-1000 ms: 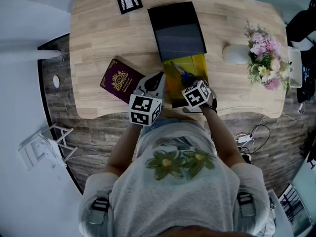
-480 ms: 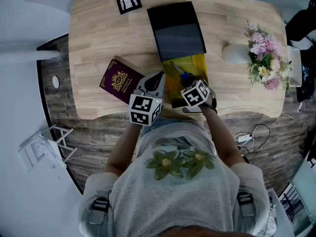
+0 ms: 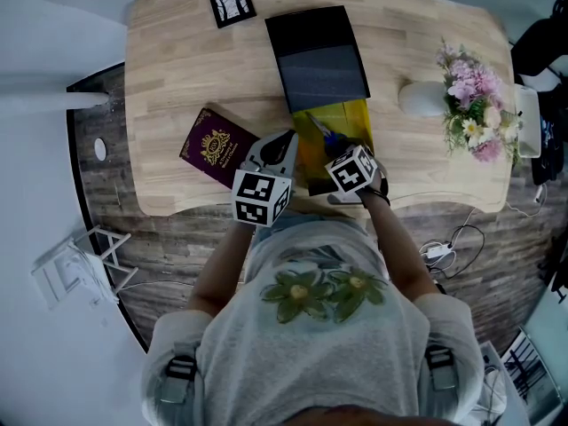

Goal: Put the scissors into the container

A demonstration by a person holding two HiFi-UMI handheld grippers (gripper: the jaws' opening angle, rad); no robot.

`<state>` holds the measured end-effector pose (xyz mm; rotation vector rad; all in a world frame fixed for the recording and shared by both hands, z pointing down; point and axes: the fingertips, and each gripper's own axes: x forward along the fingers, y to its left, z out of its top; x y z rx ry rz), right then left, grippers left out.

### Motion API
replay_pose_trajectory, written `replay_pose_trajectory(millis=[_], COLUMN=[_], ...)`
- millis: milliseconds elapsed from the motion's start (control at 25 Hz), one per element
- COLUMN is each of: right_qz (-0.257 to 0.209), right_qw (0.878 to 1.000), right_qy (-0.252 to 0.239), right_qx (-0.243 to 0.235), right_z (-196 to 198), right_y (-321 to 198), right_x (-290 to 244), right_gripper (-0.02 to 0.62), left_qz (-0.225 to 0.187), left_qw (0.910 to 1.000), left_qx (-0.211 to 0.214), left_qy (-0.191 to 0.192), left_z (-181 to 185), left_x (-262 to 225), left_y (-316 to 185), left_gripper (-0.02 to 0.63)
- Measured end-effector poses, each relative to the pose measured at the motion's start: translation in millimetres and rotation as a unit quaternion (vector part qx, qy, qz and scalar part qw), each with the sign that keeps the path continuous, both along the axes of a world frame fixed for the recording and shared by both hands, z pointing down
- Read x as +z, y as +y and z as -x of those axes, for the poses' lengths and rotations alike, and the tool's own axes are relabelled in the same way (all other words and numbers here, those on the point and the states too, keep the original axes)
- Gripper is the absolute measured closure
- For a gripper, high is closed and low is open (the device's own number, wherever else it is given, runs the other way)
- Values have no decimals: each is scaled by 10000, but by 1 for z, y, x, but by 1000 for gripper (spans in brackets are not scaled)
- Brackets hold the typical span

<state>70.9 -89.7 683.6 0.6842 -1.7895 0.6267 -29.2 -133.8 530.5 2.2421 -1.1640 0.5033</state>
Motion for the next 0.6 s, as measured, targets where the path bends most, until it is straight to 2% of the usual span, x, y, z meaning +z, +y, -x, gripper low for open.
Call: replay_pose_trajectory(millis=[200, 600], right_qz=[-38, -199], right_qw=[10000, 9990], right_qy=[-31, -261], right_qx=[36, 293], right_z=[0, -1], right_y=[-1, -3], right_x=[0, -18], right_gripper=[442, 461], left_qz=[-64, -170], left_qw=[10000, 9998], left_qx=[5, 50], left_qy=[-1, -14], left_z=[1, 0], left_x=[-4, -13], left_y=[1, 6], left_gripper=[600, 600])
